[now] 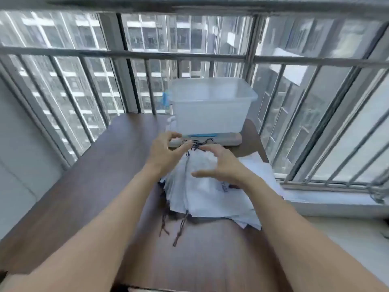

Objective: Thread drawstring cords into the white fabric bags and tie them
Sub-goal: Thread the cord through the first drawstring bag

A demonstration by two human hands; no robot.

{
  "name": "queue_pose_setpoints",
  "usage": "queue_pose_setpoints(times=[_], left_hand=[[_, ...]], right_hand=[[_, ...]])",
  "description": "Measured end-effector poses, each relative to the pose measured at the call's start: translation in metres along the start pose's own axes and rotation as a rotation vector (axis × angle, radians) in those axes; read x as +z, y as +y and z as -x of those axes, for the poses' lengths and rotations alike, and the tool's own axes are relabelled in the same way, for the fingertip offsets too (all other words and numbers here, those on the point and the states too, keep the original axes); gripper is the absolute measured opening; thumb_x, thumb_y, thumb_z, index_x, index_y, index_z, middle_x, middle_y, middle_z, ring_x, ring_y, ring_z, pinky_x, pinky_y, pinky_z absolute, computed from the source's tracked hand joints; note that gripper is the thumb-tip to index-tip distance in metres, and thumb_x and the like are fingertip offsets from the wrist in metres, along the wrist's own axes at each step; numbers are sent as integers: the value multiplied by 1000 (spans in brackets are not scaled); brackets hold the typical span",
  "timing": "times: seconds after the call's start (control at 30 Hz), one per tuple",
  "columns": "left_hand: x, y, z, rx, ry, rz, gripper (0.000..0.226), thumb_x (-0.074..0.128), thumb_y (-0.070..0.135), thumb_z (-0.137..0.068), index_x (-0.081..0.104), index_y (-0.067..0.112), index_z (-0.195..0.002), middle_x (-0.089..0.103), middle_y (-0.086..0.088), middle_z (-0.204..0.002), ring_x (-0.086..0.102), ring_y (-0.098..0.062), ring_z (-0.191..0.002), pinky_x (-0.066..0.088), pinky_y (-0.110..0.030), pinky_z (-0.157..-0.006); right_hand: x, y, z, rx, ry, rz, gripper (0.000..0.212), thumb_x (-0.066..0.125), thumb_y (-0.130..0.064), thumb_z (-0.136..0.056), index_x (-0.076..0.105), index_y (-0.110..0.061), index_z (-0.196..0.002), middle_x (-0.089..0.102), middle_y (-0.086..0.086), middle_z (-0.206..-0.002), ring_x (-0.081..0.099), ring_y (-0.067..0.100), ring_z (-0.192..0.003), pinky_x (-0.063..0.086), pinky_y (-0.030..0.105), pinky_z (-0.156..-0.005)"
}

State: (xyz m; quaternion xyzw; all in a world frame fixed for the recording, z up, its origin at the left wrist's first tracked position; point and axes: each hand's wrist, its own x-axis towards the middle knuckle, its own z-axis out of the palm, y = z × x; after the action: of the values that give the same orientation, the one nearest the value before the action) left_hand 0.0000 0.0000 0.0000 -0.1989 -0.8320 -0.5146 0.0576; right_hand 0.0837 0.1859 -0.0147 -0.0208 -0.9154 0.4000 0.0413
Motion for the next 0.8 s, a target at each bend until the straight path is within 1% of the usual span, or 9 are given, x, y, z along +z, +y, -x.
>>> queue_pose_setpoints(times=[0.1,0.2,0.27,0.37,0.43,0.53,0.67,0.73,0.8], left_hand=[[-17,-2,30,-35,-204,-36,73,91,39,-65,55,26,-128,56,15,-118,54,-5,-113,44,-24,-98],[-12,-13,56,-18,-385,-9,73,88,35,-68,51,31,-130,58,23,-122,56,1,-116,40,-7,-91],[-2,-26,57,45,-235,-35,63,77,29,-80,52,24,-138,58,14,-132,55,-3,-118,36,-5,-90],[10,-39,42,41,-61,-16,39,71,21,-88,65,22,-126,68,10,-116,62,-6,-103,45,-14,-86],[15,-42,28,11,-35,44,28,74,20,-84,71,27,-112,72,12,-100,66,-5,-91,54,-29,-88],[20,-48,13,-2,1,95,23,77,17,-81,72,32,-97,72,18,-89,66,2,-79,58,-34,-85],[20,-51,10,47,153,100,31,83,21,-74,67,36,-96,68,21,-91,61,11,-87,47,-9,-72],[18,-53,13,77,204,76,34,85,19,-70,63,31,-93,65,20,-93,58,6,-92,44,-11,-71],[17,-51,14,152,189,38,29,87,21,-69,64,27,-86,66,16,-94,58,2,-91,43,-13,-71]], right_hand=[[16,-4,16,87,-62,172,115,83,-71,-61,33,-29,-156,32,-8,-162,27,16,-148,25,39,-122],[31,-2,23,138,121,275,116,73,-84,-56,42,-25,-151,40,-4,-158,35,20,-146,30,41,-120],[35,1,19,167,222,268,99,74,-81,-59,54,-26,-139,52,-3,-147,44,23,-138,38,42,-113],[34,6,9,120,310,245,65,78,-68,-66,60,-30,-115,60,-4,-122,55,19,-114,48,40,-95],[29,9,7,92,343,190,41,81,-54,-74,58,-31,-100,56,-9,-102,56,16,-96,44,33,-79],[20,12,1,-11,416,179,16,81,-36,-81,68,-29,-87,50,-12,-85,54,19,-94,33,30,-74],[3,6,-5,-190,639,189,10,81,-36,-82,75,-30,-79,64,-12,-93,52,13,-96,34,35,-86],[-4,3,-3,-144,655,-48,17,78,-33,-86,69,-24,-75,68,-12,-79,60,10,-80,44,33,-78],[-12,2,-2,-32,633,-352,23,74,-27,-90,65,-15,-73,59,-9,-63,52,8,-58,42,28,-63]])
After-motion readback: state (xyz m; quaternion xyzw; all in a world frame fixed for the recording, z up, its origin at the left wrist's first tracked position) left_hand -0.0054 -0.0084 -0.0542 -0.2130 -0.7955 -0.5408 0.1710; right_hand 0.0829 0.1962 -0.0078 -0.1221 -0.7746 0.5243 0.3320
